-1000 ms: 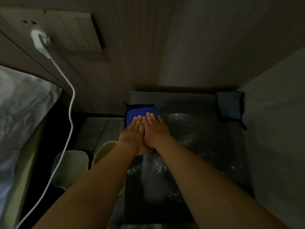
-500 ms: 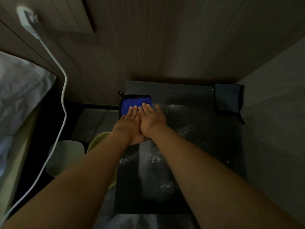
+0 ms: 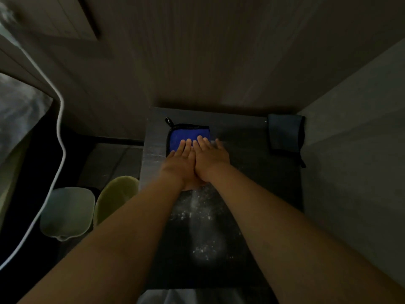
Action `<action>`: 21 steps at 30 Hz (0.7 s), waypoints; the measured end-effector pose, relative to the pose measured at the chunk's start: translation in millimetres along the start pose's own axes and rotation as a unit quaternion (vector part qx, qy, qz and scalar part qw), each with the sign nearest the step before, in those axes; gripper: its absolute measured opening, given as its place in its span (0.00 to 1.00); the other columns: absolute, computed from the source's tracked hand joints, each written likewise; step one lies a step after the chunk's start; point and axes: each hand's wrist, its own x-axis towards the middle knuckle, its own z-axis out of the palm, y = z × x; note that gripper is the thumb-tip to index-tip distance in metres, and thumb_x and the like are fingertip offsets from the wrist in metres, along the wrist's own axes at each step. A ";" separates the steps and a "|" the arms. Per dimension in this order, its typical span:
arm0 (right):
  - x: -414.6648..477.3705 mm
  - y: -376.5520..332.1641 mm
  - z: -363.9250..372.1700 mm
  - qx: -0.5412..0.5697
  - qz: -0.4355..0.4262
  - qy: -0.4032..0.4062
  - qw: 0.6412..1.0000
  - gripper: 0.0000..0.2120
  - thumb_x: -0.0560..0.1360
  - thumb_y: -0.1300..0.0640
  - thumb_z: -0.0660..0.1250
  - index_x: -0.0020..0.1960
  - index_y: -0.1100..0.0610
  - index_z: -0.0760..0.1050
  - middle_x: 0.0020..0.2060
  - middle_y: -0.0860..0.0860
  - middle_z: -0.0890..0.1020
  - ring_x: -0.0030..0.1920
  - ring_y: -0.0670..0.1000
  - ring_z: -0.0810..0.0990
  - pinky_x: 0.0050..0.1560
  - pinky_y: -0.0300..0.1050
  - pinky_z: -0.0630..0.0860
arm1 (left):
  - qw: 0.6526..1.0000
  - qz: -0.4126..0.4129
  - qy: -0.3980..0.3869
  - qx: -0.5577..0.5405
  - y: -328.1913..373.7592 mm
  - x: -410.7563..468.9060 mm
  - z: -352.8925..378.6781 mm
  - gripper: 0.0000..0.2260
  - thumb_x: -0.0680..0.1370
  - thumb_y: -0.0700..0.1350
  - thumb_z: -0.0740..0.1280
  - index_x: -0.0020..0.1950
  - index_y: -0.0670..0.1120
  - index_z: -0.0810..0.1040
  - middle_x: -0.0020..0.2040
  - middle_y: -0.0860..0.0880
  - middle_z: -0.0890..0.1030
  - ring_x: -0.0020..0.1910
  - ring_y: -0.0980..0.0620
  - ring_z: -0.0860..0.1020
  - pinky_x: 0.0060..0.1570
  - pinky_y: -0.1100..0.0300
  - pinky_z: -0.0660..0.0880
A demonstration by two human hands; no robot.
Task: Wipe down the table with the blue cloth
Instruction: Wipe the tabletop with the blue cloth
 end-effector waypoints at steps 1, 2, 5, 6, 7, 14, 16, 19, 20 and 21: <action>-0.9 6.1 1.4 0.006 0.002 -0.002 1.000 0.34 0.81 0.48 0.52 0.78 0.56 0.37 0.78 0.53 0.39 0.78 0.52 0.40 0.76 0.56 0.38 | 1.000 0.001 -0.005 0.006 6.4 1.3 -1.7 0.50 0.73 0.66 0.62 0.77 0.43 0.34 0.78 0.46 0.36 0.77 0.49 0.37 0.76 0.50 0.45; -1.8 11.9 2.8 0.010 0.004 -0.002 1.000 0.34 0.81 0.48 0.52 0.78 0.56 0.37 0.78 0.53 0.39 0.78 0.52 0.39 0.76 0.56 0.38 | 1.000 0.004 -0.011 0.011 12.2 2.8 -3.1 0.49 0.73 0.66 0.62 0.77 0.43 0.34 0.78 0.46 0.35 0.77 0.49 0.36 0.76 0.50 0.45; -5.0 26.0 6.9 0.017 0.012 -0.005 1.000 0.33 0.82 0.49 0.51 0.78 0.56 0.37 0.78 0.53 0.39 0.78 0.52 0.39 0.76 0.56 0.38 | 0.999 0.009 -0.024 0.022 26.2 7.0 -6.5 0.50 0.73 0.66 0.62 0.77 0.43 0.34 0.78 0.46 0.35 0.77 0.49 0.36 0.76 0.50 0.45; -5.9 30.3 8.2 0.021 0.016 -0.004 1.000 0.32 0.82 0.49 0.51 0.78 0.56 0.37 0.78 0.53 0.39 0.78 0.52 0.39 0.76 0.56 0.38 | 0.999 0.011 -0.027 0.025 30.7 8.8 -7.2 0.50 0.73 0.66 0.62 0.77 0.43 0.34 0.78 0.46 0.35 0.77 0.49 0.36 0.76 0.50 0.45; -6.6 34.5 9.8 0.025 0.019 -0.003 1.000 0.32 0.82 0.50 0.51 0.78 0.56 0.37 0.78 0.53 0.39 0.78 0.52 0.39 0.76 0.56 0.38 | 0.999 0.013 -0.030 0.029 35.2 10.2 -7.8 0.50 0.73 0.67 0.62 0.77 0.43 0.33 0.78 0.46 0.35 0.77 0.49 0.36 0.76 0.50 0.44; -10.5 62.1 21.4 0.032 0.038 -0.004 0.999 0.31 0.82 0.51 0.50 0.78 0.56 0.37 0.78 0.53 0.39 0.78 0.52 0.39 0.76 0.56 0.38 | 0.998 0.029 -0.032 0.038 63.0 19.7 -6.4 0.50 0.73 0.67 0.62 0.77 0.44 0.33 0.78 0.45 0.34 0.76 0.48 0.35 0.76 0.50 0.44; -13.2 70.0 24.5 0.032 0.043 -0.008 0.999 0.32 0.82 0.51 0.51 0.78 0.56 0.37 0.78 0.53 0.38 0.78 0.52 0.39 0.76 0.56 0.38 | 0.998 0.033 -0.032 0.039 71.9 23.0 -4.8 0.50 0.73 0.67 0.62 0.77 0.44 0.33 0.78 0.45 0.34 0.76 0.49 0.35 0.76 0.50 0.44; -18.5 82.4 27.4 0.033 0.053 -0.012 0.998 0.35 0.81 0.52 0.55 0.78 0.56 0.37 0.78 0.53 0.38 0.78 0.52 0.39 0.76 0.56 0.38 | 0.998 0.039 -0.026 0.040 86.0 27.2 -2.9 0.50 0.73 0.66 0.63 0.77 0.44 0.33 0.78 0.46 0.35 0.77 0.49 0.36 0.76 0.50 0.44; -20.4 86.8 28.4 0.032 0.055 -0.014 0.998 0.36 0.80 0.52 0.56 0.78 0.56 0.36 0.78 0.53 0.38 0.78 0.52 0.39 0.76 0.56 0.38 | 0.998 0.042 -0.025 0.040 90.7 28.5 -2.2 0.50 0.73 0.66 0.63 0.77 0.44 0.33 0.78 0.46 0.35 0.77 0.49 0.36 0.76 0.50 0.43; -21.9 91.3 30.0 0.030 0.057 -0.018 0.998 0.38 0.79 0.52 0.58 0.78 0.56 0.36 0.78 0.53 0.38 0.78 0.52 0.39 0.76 0.56 0.38 | 0.998 0.046 -0.024 0.040 95.4 29.7 -1.1 0.50 0.72 0.67 0.63 0.77 0.44 0.33 0.78 0.46 0.34 0.77 0.49 0.36 0.76 0.50 0.43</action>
